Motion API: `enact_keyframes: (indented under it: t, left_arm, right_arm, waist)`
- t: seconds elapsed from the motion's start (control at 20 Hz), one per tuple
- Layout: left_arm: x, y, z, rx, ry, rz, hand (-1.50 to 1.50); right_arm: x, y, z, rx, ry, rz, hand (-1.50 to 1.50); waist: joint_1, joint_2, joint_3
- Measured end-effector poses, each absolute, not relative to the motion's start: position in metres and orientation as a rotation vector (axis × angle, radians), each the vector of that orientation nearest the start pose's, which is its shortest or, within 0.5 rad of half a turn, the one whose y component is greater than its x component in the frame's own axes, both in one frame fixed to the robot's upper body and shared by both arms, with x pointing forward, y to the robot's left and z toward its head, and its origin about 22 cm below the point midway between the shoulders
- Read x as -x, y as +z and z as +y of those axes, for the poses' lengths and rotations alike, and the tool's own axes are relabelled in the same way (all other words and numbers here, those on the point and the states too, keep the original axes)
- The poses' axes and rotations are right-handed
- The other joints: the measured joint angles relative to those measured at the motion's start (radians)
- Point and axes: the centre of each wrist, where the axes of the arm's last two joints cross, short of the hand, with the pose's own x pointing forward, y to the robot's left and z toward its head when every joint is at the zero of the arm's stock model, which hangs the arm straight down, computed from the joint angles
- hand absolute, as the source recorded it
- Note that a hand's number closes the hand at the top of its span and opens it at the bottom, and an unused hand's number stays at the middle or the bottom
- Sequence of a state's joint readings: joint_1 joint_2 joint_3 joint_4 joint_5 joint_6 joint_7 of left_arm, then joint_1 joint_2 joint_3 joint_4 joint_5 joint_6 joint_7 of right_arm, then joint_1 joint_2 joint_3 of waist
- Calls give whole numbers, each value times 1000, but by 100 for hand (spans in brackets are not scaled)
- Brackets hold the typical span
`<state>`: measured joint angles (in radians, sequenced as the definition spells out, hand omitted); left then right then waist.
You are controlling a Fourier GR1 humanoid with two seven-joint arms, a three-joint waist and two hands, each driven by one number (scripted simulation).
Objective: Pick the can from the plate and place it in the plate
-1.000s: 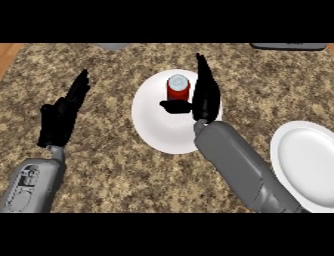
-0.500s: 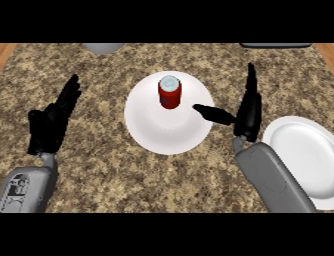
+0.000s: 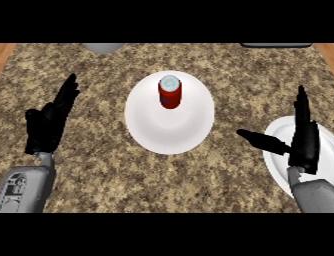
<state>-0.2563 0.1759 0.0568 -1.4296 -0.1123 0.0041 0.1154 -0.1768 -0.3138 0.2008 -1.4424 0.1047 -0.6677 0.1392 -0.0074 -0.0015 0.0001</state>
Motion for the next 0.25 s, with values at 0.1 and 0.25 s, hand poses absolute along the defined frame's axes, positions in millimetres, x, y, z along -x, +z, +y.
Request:
enact_keyframes:
  t: [0.1, 0.25]
  left_arm:
    - [-305, 42, 256, -224, -212, -1559, 0]
    - [-301, 39, 261, -226, -214, -1560, 0]
  right_arm:
    - [-270, 17, -262, 657, -59, -1558, -150]
    - [-263, 14, -271, 651, -66, -1558, -150]
  waist:
    - [1, 0, 0]
    - [3, 1, 0]
